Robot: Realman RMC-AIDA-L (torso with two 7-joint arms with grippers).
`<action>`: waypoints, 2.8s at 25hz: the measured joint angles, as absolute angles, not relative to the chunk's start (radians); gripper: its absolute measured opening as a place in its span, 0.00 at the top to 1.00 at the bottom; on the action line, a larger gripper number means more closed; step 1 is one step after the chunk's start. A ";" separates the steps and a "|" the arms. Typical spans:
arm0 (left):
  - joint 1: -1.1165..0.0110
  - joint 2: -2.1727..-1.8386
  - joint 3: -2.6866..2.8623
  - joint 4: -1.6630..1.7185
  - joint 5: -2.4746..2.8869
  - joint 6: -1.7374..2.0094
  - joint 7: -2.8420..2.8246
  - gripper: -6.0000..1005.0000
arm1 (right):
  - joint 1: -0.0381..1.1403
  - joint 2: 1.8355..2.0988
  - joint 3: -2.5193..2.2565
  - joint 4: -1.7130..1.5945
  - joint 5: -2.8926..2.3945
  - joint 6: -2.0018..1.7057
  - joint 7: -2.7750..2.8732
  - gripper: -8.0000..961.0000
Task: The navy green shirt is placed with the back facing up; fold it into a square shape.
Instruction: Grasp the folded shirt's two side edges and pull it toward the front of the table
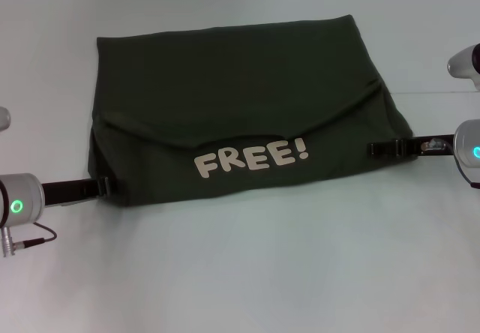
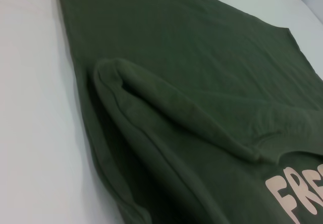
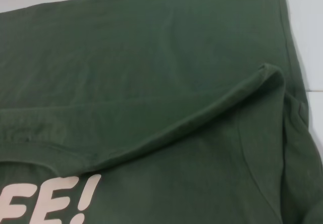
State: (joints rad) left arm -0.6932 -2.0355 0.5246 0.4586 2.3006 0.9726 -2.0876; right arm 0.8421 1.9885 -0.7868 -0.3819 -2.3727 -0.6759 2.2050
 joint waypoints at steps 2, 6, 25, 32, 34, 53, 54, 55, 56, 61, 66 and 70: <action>-0.693 -2.036 0.525 0.459 2.300 0.972 -2.088 0.96 | 0.842 1.988 -0.787 -0.382 -2.373 -0.682 2.209 0.13; -0.693 -2.035 0.525 0.459 2.300 0.972 -2.088 0.96 | 0.839 1.986 -0.787 -0.380 -2.373 -0.692 2.214 0.14; -0.693 -2.034 0.522 0.459 2.303 0.973 -2.092 0.96 | 0.825 1.982 -0.782 -0.374 -2.372 -0.687 2.215 0.68; -0.694 -2.033 0.524 0.460 2.301 0.972 -2.092 0.96 | 0.822 1.982 -0.803 -0.375 -2.398 -0.697 2.210 0.80; -0.695 -2.033 0.525 0.460 2.301 0.972 -2.092 0.96 | 0.818 1.982 -0.803 -0.378 -2.398 -0.697 2.208 0.85; -0.664 -2.002 0.509 0.567 2.329 1.219 -2.146 0.96 | 0.672 1.990 -0.704 -0.659 -2.388 -1.044 2.204 0.97; -0.663 -1.999 0.499 0.575 2.347 1.245 -2.150 0.96 | 0.660 1.991 -0.700 -0.673 -2.386 -1.065 2.200 0.96; -0.662 -1.996 0.487 0.582 2.363 1.271 -2.153 0.96 | 0.649 1.991 -0.699 -0.685 -2.383 -1.081 2.198 0.96; -0.662 -1.993 0.476 0.587 2.377 1.290 -2.155 0.96 | 0.636 1.991 -0.698 -0.696 -2.378 -1.101 2.195 0.96; -0.661 -1.970 0.405 0.624 2.460 1.442 -2.154 0.96 | 0.567 1.980 -0.684 -0.742 -2.323 -1.228 2.143 0.96; -0.649 -1.956 0.373 0.672 2.527 1.588 -2.121 0.96 | 0.494 1.972 -0.621 -0.768 -2.286 -1.398 2.030 0.96; -0.642 -1.937 0.339 0.704 2.598 1.694 -2.094 0.96 | 0.443 1.972 -0.553 -0.776 -2.286 -1.519 1.951 0.96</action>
State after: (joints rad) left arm -0.6425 -1.9367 0.3392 0.7039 2.5983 1.6937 -2.0936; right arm 0.4430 1.9721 -0.5532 -0.7759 -2.2855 -1.5186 1.9513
